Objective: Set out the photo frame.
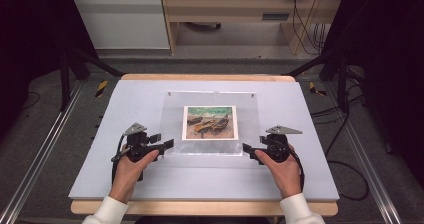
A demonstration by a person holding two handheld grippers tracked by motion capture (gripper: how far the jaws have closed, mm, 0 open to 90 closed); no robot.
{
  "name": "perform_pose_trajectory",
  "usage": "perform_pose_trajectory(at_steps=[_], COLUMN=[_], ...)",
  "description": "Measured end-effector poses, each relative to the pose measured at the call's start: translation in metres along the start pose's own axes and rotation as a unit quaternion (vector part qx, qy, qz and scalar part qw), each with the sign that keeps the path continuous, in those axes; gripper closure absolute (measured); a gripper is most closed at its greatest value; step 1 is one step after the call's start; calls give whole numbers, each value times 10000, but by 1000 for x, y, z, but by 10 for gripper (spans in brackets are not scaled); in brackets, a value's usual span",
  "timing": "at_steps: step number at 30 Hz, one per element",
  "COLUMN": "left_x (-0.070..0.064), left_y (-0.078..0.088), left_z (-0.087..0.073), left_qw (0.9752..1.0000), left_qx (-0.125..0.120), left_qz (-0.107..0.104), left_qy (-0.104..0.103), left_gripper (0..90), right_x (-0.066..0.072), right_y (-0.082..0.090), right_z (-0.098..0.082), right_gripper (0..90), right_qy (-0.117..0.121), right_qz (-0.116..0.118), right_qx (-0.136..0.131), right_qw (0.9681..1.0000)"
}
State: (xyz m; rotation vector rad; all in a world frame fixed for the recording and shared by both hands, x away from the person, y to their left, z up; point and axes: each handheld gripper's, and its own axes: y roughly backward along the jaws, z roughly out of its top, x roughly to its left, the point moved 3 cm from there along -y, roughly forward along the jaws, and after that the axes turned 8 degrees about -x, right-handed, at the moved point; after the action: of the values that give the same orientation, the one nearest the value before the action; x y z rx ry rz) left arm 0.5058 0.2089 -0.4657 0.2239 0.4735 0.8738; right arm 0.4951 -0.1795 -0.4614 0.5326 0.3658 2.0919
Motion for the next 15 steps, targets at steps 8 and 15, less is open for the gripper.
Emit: perform_pose_trajectory(at_steps=[8,15], left_x=[-4,-6], left_y=[7,12], left_z=[-2,-4], left_qw=[9999,9999], left_qx=[-48,-107], left_qz=[56,72], left_qy=[-85,-100], left_gripper=[350,383], right_x=[3,6], right_y=[7,15], right_z=[-2,-7], right_gripper=[256,302], right_qy=[131,153], right_qz=[-47,-83], right_qx=[-46,-136], right_qw=[9999,9998])
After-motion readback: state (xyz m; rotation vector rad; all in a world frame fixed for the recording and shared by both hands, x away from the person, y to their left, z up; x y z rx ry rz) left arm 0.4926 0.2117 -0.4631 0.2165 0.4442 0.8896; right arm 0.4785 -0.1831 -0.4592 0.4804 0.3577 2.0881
